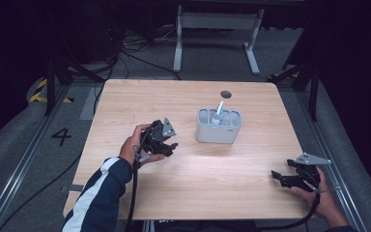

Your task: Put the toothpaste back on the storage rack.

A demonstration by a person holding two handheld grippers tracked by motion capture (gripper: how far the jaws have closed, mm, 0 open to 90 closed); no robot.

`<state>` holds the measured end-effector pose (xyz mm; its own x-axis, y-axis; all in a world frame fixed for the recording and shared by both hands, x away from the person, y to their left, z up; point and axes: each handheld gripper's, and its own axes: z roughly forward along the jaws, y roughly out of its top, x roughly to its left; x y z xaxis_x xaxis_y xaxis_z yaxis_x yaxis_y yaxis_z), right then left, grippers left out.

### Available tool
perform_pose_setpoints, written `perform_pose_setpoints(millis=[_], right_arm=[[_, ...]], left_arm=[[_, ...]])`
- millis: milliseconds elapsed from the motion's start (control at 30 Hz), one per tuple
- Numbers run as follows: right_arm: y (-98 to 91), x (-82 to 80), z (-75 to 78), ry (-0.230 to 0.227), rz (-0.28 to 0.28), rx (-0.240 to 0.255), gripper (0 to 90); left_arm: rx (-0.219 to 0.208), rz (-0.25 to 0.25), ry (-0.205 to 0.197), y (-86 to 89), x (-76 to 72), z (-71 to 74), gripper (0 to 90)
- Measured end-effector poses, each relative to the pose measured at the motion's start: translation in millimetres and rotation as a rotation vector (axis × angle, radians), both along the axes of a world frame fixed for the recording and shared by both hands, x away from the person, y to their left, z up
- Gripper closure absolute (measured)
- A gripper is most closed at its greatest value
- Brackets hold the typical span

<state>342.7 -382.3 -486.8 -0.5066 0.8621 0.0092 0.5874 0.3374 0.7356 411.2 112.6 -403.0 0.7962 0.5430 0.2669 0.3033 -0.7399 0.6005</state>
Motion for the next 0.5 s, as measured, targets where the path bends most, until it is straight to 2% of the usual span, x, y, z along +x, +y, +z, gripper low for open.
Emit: perform_pose_setpoints(millis=[100,233,500], right_arm=[[0.0,0.0,0.0,0.0,0.0,0.0,14.6],[0.0,0.0,0.0,0.0,0.0,0.0,14.6],[0.0,0.0,0.0,0.0,0.0,0.0,14.6]], left_arm=[[0.005,0.014,0.01,8.6,-4.1,-2.8,32.6],[0.018,0.028,-0.004,18.1,-12.0,-6.2,32.5],[0.021,0.057,-0.001,42.5,-26.5,-15.8,32.1]])
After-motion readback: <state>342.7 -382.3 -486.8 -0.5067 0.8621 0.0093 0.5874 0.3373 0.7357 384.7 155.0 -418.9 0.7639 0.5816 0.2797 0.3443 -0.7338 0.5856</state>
